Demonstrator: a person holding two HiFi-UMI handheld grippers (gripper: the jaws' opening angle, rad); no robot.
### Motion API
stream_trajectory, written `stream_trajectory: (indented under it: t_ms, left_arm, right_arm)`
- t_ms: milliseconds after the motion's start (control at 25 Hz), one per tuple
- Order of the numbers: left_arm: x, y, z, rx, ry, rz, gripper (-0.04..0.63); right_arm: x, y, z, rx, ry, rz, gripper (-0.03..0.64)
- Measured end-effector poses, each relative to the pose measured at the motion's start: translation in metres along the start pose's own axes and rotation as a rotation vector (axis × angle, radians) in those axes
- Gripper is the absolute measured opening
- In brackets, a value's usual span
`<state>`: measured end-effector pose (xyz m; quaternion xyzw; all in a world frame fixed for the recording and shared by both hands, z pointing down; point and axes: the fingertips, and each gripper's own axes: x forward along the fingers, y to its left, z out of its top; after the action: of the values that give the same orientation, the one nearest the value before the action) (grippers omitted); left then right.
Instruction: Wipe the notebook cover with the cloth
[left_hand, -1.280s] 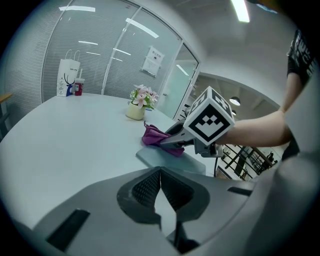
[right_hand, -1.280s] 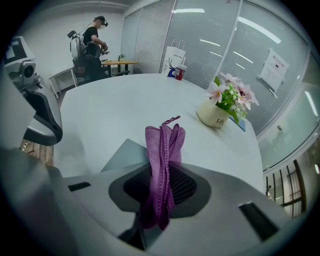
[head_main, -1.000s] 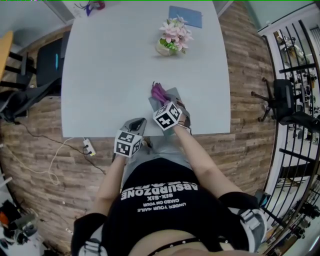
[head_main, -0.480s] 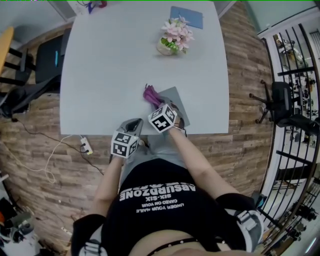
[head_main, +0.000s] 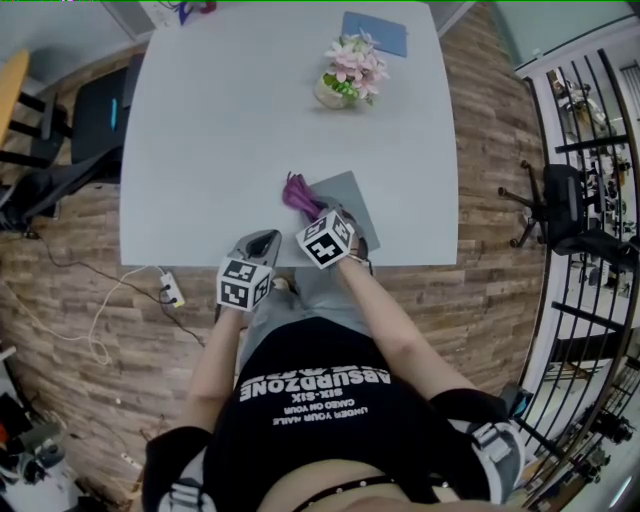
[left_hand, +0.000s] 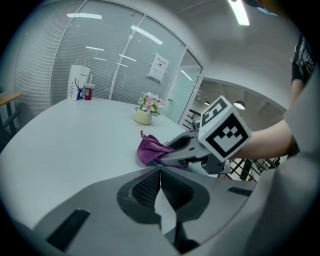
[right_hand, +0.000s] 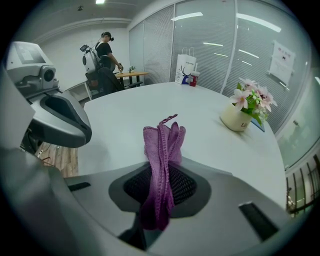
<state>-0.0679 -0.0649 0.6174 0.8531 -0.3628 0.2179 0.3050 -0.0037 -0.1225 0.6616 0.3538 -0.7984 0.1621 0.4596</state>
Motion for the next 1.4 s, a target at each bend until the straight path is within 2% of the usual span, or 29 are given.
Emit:
stream_trajectory:
  t_ms: [720,1400]
  left_arm:
    - [-0.003,-0.001,-0.002,0.006,0.004,-0.005,0.017]
    - [0.009,-0.004,0.005,0.011,0.015,-0.009,0.017]
  right_arm:
    - [-0.022,0.015,-0.032,0.015,0.009,0.044,0.086]
    - [-0.022,-0.047,-0.037,0.133,-0.002,-0.004,0.086]
